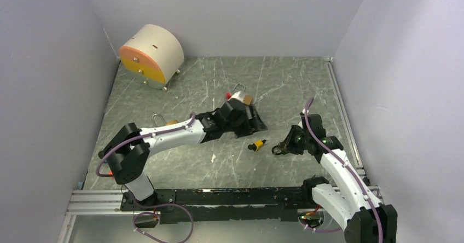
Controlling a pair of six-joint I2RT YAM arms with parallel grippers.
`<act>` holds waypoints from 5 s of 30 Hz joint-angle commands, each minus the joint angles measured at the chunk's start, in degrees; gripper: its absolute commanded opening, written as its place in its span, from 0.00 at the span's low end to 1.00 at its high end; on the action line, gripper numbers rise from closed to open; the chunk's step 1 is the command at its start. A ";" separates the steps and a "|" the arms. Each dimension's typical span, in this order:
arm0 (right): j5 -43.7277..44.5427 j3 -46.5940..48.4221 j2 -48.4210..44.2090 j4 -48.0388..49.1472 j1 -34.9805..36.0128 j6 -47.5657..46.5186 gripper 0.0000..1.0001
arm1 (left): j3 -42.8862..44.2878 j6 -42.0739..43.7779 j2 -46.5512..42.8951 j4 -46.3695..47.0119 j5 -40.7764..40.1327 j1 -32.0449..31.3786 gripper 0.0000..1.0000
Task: Unlock with the key
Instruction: Pick up the lock from the center of the board, then unlock the lock.
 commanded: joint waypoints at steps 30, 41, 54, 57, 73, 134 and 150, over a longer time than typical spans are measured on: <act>0.68 -0.58 -2.59 1.37 -0.24 1.63 0.00 | 31.67 49.55 23.49 -29.26 5.41 -3.63 0.67; 1.03 -0.37 -2.84 1.13 -0.24 1.85 0.00 | 32.94 46.70 25.92 -31.91 7.28 -3.64 0.17; -19.70 5.71 -8.14 10.81 -0.24 -2.53 0.00 | 22.21 18.55 8.60 -11.81 25.59 9.80 0.03; -27.60 5.87 -9.67 17.80 -0.24 0.70 0.00 | 18.36 4.08 4.49 -1.94 32.08 14.39 0.03; -41.45 13.01 -2.29 45.29 0.08 22.22 0.00 | 6.63 -29.49 -6.05 31.28 28.26 17.25 0.03; -35.18 14.39 8.86 41.69 0.11 27.49 0.00 | 5.06 -32.19 -3.78 37.92 25.00 15.68 0.03; -34.51 14.78 9.25 46.47 0.11 31.40 0.00 | 5.39 -32.59 -2.70 39.03 25.76 15.20 0.03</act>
